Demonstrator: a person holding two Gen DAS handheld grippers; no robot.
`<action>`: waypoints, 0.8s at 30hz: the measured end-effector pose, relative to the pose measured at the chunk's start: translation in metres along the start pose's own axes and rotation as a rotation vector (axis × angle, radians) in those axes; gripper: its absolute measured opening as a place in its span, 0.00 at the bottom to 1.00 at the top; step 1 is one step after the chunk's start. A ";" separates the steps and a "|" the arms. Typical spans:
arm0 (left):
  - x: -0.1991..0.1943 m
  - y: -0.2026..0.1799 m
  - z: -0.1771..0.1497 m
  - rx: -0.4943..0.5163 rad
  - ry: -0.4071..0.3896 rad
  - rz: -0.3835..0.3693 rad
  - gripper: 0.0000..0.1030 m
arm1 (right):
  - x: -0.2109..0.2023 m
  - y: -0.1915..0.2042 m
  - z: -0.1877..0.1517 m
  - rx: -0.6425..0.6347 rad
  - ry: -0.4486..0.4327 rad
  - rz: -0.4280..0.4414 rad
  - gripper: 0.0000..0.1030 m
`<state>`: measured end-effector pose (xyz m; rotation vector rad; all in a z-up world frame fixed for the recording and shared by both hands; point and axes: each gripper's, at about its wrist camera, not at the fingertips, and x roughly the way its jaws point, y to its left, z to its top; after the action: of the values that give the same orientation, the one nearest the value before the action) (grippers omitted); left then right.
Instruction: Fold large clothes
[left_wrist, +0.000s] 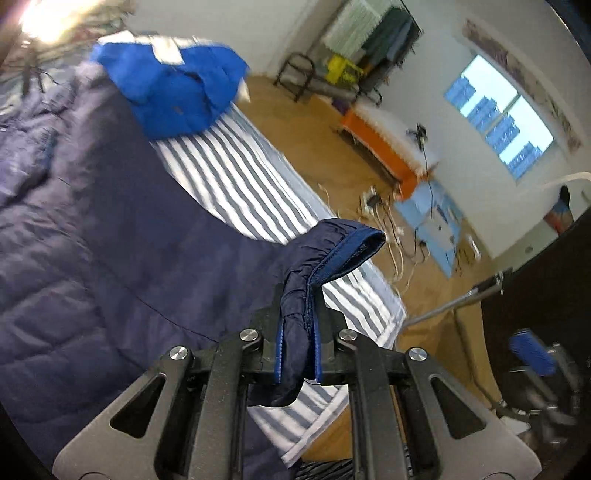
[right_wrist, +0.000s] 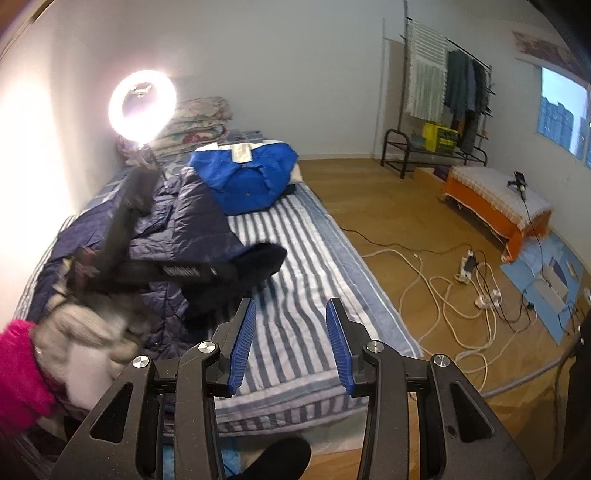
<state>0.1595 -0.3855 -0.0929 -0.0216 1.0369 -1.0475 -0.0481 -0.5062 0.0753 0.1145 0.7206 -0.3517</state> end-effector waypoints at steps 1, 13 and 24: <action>-0.014 0.009 0.005 -0.010 -0.031 0.009 0.09 | 0.004 0.005 0.003 -0.008 0.005 0.016 0.37; -0.140 0.164 0.039 -0.187 -0.250 0.183 0.09 | 0.075 0.088 0.056 -0.115 0.048 0.198 0.37; -0.221 0.349 0.029 -0.423 -0.389 0.460 0.09 | 0.151 0.153 0.062 -0.169 0.200 0.317 0.37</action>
<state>0.4029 -0.0501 -0.0870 -0.3054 0.8340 -0.3727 0.1496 -0.4185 0.0192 0.1028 0.9121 0.0249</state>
